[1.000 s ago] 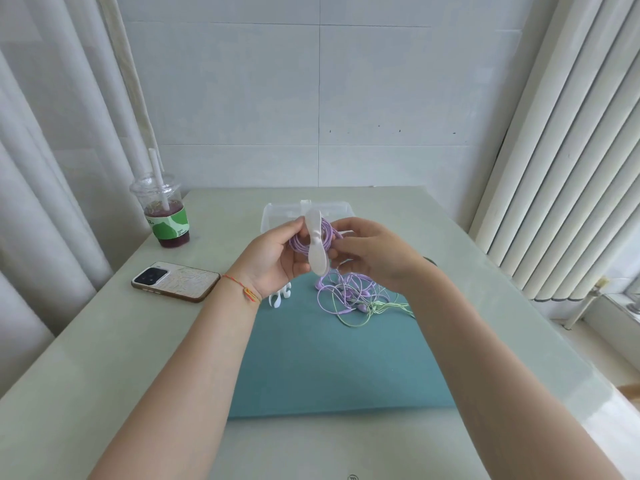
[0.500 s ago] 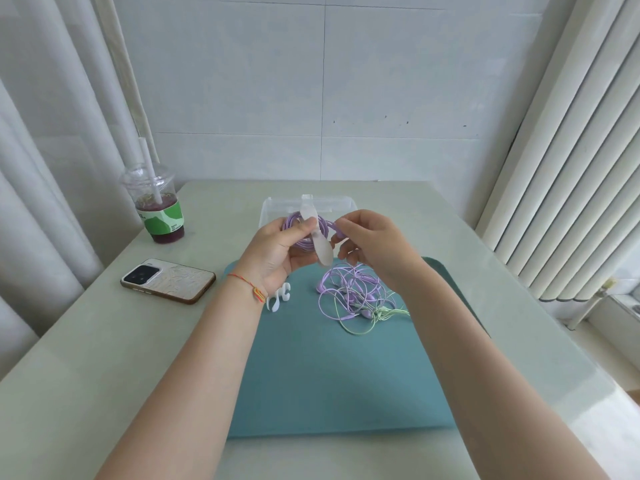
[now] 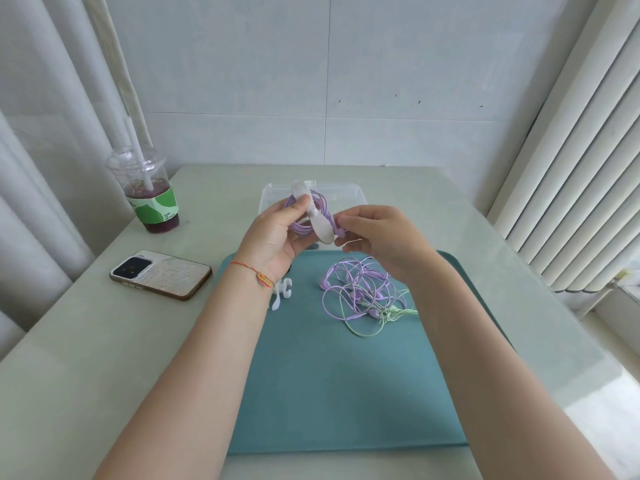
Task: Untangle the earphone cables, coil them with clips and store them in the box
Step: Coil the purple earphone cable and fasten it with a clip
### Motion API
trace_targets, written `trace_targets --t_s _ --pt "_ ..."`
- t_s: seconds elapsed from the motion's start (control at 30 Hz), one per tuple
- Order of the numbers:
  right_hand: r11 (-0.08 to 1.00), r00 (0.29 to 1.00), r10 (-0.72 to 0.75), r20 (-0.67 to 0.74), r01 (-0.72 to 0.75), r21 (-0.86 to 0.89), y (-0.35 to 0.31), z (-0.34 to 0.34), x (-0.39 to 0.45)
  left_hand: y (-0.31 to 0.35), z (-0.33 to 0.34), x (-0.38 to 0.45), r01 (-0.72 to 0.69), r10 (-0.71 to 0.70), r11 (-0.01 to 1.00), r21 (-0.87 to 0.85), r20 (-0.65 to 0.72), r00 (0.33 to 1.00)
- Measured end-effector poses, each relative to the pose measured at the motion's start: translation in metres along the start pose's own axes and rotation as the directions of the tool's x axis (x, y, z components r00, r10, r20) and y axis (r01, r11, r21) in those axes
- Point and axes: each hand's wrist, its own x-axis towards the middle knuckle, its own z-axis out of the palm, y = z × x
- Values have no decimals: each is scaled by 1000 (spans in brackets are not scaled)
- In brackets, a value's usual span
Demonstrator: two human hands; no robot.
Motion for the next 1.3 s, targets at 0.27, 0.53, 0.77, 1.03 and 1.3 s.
trace_targets --t_s 0.27,0.53,0.77,1.03,1.3 --pt "998 1000 -16 -24 14 -65 -4 1 -4 -1 7 -2 32 -31 999 12 -35 999" --pt "1000 1000 7 -21 -7 -17 -5 -3 -4 -3 5 0 -21 23 999 28 -89 996" --pt "987 983 -23 -182 -7 -163 -1 2 -1 -15 10 4 -108 114 993 37 -266 957" --pt "914 958 -151 -245 42 -403 -4 7 -3 -19 19 3 -143 121 988 -59 -283 952" --pt "979 955 -113 -274 59 -197 -3 6 -1 -17 20 2 -125 94 974 -189 -166 982"
